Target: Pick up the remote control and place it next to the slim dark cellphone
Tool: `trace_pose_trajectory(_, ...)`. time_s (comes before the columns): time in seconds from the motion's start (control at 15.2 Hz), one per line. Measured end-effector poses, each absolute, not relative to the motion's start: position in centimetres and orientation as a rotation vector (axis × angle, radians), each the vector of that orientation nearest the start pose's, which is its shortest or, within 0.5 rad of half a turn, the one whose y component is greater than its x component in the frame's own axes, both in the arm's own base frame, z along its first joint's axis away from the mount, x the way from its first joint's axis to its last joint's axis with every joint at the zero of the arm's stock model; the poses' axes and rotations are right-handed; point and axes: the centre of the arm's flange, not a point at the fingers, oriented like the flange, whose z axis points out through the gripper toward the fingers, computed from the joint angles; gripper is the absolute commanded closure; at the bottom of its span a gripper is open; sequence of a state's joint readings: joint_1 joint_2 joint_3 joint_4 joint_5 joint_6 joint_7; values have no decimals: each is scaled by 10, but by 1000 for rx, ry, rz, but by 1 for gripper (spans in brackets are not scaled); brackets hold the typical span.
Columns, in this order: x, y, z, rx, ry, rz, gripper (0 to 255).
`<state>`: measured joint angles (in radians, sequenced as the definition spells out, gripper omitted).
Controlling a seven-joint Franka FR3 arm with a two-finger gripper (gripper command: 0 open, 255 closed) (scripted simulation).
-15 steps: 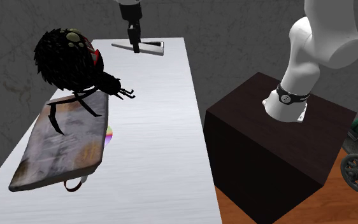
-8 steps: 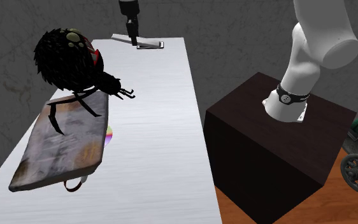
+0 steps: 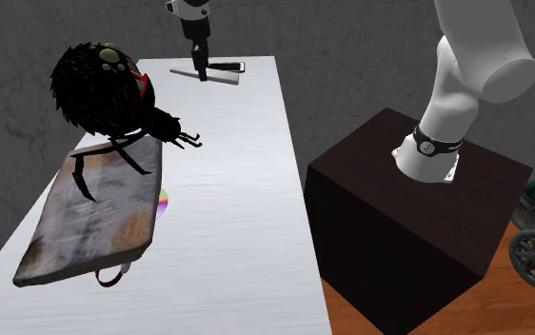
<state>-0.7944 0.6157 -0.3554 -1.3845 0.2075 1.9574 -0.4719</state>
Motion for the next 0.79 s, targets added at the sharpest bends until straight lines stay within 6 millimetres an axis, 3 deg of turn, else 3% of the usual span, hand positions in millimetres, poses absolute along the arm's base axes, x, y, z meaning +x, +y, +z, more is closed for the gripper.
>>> trace_pose_trajectory(0.33, 351, -625, 345, -2958, 1075, 14, 255)
trace_pose_trajectory(0.73, 351, -625, 341, -2958, 1074, 13, 255)
trace_pose_trajectory(0.79, 351, -625, 341, -2958, 1074, 13, 0)
